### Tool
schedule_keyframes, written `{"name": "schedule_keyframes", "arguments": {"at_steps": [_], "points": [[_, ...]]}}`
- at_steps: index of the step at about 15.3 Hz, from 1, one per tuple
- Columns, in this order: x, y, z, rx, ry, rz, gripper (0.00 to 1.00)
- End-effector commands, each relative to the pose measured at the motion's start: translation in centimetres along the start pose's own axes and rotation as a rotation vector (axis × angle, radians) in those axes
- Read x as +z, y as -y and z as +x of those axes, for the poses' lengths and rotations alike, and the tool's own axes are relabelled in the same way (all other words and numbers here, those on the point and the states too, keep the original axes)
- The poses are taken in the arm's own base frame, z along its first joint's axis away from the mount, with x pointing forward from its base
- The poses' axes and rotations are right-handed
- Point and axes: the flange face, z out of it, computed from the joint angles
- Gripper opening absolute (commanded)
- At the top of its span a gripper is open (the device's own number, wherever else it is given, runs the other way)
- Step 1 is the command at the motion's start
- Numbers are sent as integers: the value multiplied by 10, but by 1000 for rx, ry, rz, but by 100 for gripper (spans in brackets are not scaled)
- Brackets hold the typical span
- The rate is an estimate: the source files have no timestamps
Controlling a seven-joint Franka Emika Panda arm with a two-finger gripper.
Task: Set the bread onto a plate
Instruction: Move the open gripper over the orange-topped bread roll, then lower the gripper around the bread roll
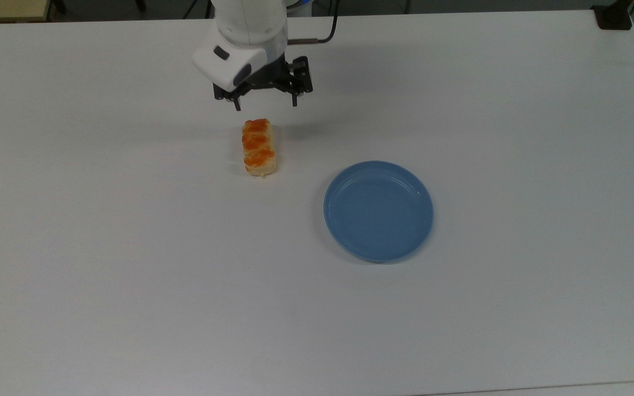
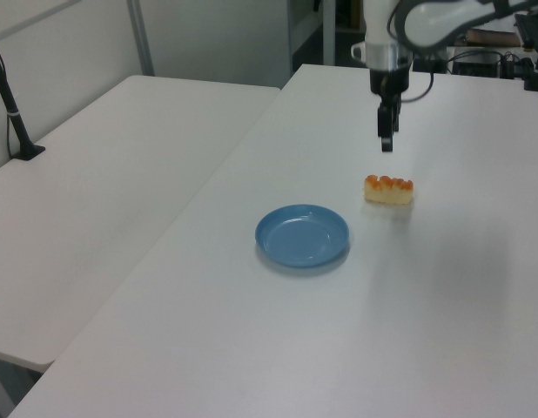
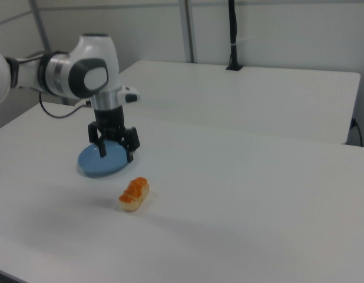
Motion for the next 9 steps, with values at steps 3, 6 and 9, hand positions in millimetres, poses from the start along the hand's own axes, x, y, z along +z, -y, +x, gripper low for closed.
{"name": "schedule_keyframes", "arguments": {"at_steps": [3,6,9], "points": [[56,6,2,-34,-39,-8,100],[80,3,10,-48,-25,-41,100],[95,2,15,-51,-26,-51,100]]}}
